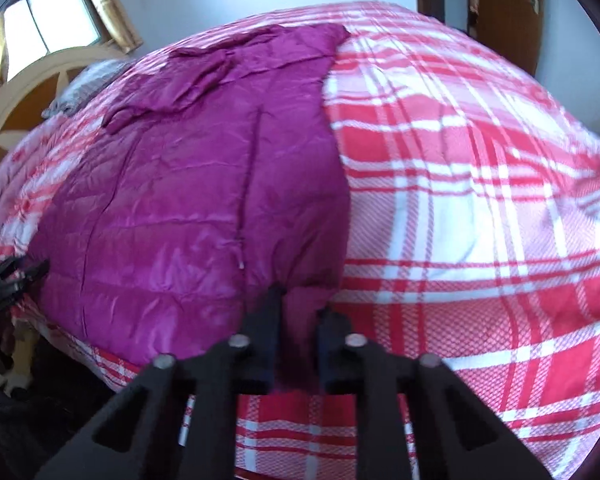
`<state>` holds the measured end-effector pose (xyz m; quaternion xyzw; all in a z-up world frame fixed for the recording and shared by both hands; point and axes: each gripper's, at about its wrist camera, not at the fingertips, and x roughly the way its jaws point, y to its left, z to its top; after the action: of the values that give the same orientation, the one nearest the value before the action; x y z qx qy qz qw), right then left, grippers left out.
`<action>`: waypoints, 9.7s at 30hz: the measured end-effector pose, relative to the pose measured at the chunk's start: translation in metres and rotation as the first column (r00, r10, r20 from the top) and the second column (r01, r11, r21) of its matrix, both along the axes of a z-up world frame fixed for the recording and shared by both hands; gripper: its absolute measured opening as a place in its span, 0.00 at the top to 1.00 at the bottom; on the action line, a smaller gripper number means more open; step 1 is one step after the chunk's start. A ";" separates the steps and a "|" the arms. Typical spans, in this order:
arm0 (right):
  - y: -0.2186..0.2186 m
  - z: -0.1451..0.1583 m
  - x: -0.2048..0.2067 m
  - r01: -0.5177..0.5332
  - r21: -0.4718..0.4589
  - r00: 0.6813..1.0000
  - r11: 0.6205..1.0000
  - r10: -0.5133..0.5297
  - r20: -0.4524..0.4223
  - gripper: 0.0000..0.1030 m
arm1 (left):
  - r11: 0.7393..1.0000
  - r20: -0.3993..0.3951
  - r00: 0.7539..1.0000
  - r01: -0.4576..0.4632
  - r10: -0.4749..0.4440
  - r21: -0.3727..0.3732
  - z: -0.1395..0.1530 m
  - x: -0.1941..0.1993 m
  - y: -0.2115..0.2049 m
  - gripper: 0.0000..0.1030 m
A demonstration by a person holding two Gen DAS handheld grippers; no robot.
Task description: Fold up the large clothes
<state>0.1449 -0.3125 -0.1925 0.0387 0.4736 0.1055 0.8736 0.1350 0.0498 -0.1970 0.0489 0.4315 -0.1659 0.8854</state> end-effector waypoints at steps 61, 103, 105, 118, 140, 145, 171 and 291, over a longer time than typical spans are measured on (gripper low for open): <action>-0.008 0.049 0.296 0.134 0.052 0.987 0.990 -0.138 0.085 0.93 | 0.981 0.299 0.935 -0.191 0.192 -0.033 0.124 0.257 -0.018 0.14; 0.108 0.010 0.295 0.027 -0.020 0.987 0.999 -0.024 0.156 0.35 | 0.909 0.021 0.909 -0.415 0.417 -0.043 0.011 0.349 -0.028 0.05; 0.109 0.008 0.295 0.028 -0.022 0.988 0.999 -0.025 0.151 0.34 | 0.908 0.017 0.909 -0.416 0.417 -0.041 0.010 0.350 -0.028 0.05; 0.112 0.002 0.298 0.034 -0.054 0.990 0.998 -0.026 0.139 0.32 | 0.910 0.006 0.910 -0.415 0.415 -0.023 0.005 0.352 -0.029 0.03; 0.119 -0.001 0.299 0.040 -0.104 0.990 0.994 -0.025 0.140 0.30 | 0.910 0.007 0.910 -0.415 0.415 -0.017 0.005 0.351 -0.029 0.02; 0.119 -0.001 0.299 0.041 -0.111 0.990 0.993 -0.025 0.139 0.30 | 0.909 0.008 0.910 -0.415 0.416 -0.016 0.004 0.351 -0.029 0.02; 0.127 -0.005 0.301 0.046 -0.163 0.991 0.986 -0.024 0.135 0.29 | 0.909 0.010 0.909 -0.417 0.417 -0.013 0.004 0.351 -0.030 0.02; -0.011 0.056 0.247 0.021 -0.017 0.999 1.000 -0.020 0.041 0.58 | 0.942 0.581 0.769 0.335 -0.267 -0.010 0.104 0.070 -0.201 0.11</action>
<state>0.3921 -0.3234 -0.1366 0.0340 0.4562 0.0932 0.8844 0.2054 -0.1517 -0.0934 0.1148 0.1226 -0.3074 0.9367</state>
